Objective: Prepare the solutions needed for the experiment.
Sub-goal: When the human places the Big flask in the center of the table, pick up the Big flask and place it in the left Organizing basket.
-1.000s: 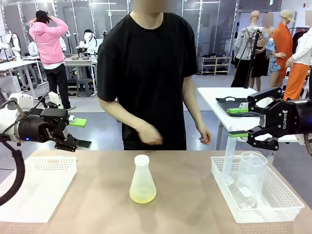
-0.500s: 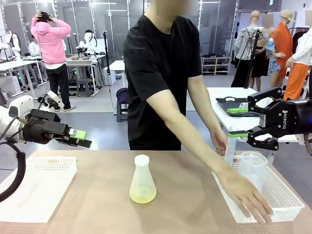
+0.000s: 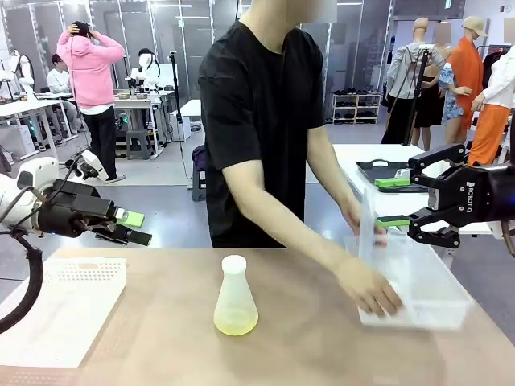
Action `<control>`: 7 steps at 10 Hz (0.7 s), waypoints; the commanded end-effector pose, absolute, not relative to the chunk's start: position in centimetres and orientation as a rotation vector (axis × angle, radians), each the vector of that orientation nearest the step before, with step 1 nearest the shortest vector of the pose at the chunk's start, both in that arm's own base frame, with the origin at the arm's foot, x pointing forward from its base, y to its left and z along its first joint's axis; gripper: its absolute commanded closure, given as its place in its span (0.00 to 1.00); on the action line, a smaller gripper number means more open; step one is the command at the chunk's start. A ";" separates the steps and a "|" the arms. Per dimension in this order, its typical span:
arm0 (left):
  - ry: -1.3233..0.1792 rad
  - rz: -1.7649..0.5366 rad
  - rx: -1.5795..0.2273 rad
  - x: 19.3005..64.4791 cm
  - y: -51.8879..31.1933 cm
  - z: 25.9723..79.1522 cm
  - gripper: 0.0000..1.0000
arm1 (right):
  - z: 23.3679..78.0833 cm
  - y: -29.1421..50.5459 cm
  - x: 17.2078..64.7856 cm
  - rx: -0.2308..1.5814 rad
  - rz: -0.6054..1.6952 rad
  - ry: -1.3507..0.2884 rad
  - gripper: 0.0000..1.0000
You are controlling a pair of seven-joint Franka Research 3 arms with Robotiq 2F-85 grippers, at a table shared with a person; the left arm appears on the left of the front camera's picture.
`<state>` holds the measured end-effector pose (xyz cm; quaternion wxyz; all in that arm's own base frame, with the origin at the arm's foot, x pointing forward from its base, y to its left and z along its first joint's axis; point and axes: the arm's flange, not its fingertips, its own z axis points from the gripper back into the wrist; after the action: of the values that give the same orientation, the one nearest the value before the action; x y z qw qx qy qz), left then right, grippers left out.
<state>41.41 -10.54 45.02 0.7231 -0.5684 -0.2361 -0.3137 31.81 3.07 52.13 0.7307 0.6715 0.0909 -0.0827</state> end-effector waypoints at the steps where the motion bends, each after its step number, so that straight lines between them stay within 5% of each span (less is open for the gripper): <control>1: -0.720 -0.983 -1.152 43.2 -11.3 42.5 0.00 | 52.2 3.1 31.9 1.484 -0.195 0.204 0.47; 3: -0.842 -1.220 -1.015 44.6 -10.4 40.7 0.00 | 52.2 3.1 31.9 1.484 -0.195 0.204 0.47; 6: -0.980 -1.233 -0.967 45.9 -10.6 39.1 0.00 | 52.2 3.1 31.9 1.484 -0.195 0.204 0.47; 7: -0.868 -1.256 -1.000 44.6 -9.9 39.8 0.00 | 52.2 3.1 31.9 1.484 -0.195 0.204 0.47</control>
<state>45.28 -9.76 38.87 0.6055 -0.4229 -0.3983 -0.5440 31.81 3.07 52.12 0.7307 0.6715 0.0909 -0.0827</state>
